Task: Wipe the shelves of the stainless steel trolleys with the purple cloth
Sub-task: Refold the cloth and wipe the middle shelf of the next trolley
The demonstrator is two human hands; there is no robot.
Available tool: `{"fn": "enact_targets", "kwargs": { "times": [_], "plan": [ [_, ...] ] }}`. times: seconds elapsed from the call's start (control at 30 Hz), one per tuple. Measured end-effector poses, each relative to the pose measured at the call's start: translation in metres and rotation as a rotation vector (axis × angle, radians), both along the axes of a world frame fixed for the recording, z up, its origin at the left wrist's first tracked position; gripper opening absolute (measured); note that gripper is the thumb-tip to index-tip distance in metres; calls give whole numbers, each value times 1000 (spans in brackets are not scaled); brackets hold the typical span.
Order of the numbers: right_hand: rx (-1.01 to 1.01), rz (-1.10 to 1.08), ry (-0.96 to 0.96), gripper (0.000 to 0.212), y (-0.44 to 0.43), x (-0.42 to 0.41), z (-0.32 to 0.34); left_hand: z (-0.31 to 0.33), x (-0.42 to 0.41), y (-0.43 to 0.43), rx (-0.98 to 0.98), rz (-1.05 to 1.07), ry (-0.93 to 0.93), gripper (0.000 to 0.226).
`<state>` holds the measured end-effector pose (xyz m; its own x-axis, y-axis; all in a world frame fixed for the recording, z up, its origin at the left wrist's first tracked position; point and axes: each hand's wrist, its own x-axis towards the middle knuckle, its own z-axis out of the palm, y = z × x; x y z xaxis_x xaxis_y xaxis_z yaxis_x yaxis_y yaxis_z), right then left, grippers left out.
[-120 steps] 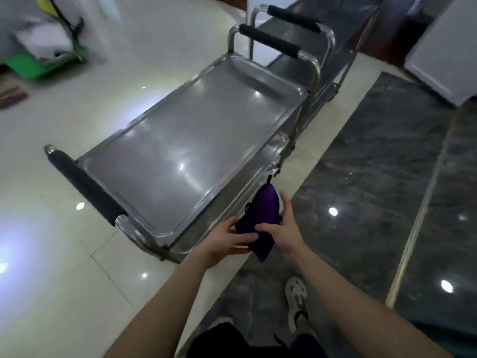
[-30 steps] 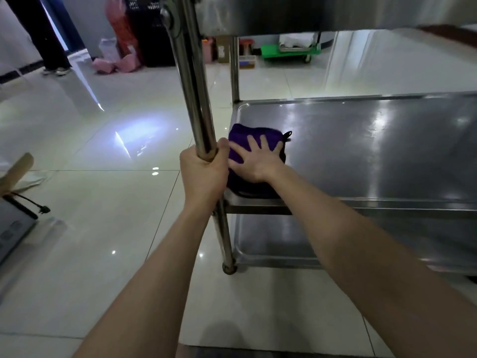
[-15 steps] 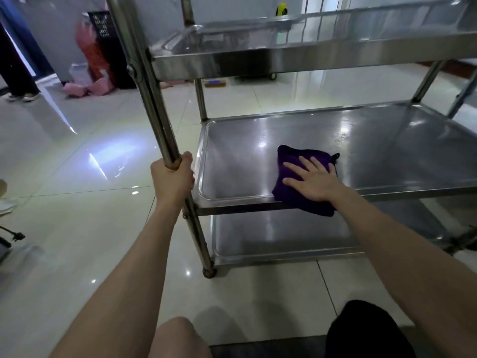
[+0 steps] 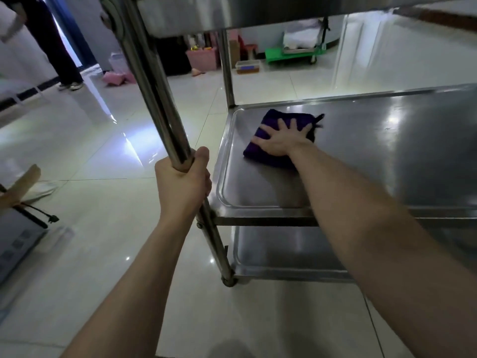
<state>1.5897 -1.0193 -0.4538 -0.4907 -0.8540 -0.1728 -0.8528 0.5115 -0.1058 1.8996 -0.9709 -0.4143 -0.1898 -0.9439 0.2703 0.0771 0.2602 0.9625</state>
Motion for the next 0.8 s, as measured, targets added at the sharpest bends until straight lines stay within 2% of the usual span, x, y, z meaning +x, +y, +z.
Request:
{"fn": "enact_targets", "kwargs": {
  "times": [0.17, 0.3, 0.37, 0.47, 0.57, 0.63, 0.7, 0.73, 0.8],
  "plan": [
    [-15, 180, -15, 91, -5, 81, -11, 3, -5, -6, 24, 25, -6, 43],
    [-39, 241, -52, 82, 51, 95, -18, 3, -6, -4, 52, 39, -25, 40],
    [-63, 253, -71, 85, 91, 87, -19, 5, -4, -3, 47, 41, -53, 38],
    [-62, 172, -90, 87, 160, 51, -18, 5, -2, -4, 45, 63, -84, 39],
    [-71, -38, -59, 75, 232, 3, -19, 5, 0, 3, 19, 111, -165, 38],
    [-76, -139, -18, 76, 257, -10, -19, -1, 5, 20, -113, 232, -195, 39],
    [-79, -155, -5, 80, 259, -6, -18, -15, 8, 44, -395, 401, -188, 45],
    [-88, -158, -5, 81, 258, -3, -18, -22, 4, 59, -574, 397, -205, 40],
    [-101, -161, -6, 82, 256, 2, -16, -35, -15, 80, -808, 188, -306, 30]
  ]
}}
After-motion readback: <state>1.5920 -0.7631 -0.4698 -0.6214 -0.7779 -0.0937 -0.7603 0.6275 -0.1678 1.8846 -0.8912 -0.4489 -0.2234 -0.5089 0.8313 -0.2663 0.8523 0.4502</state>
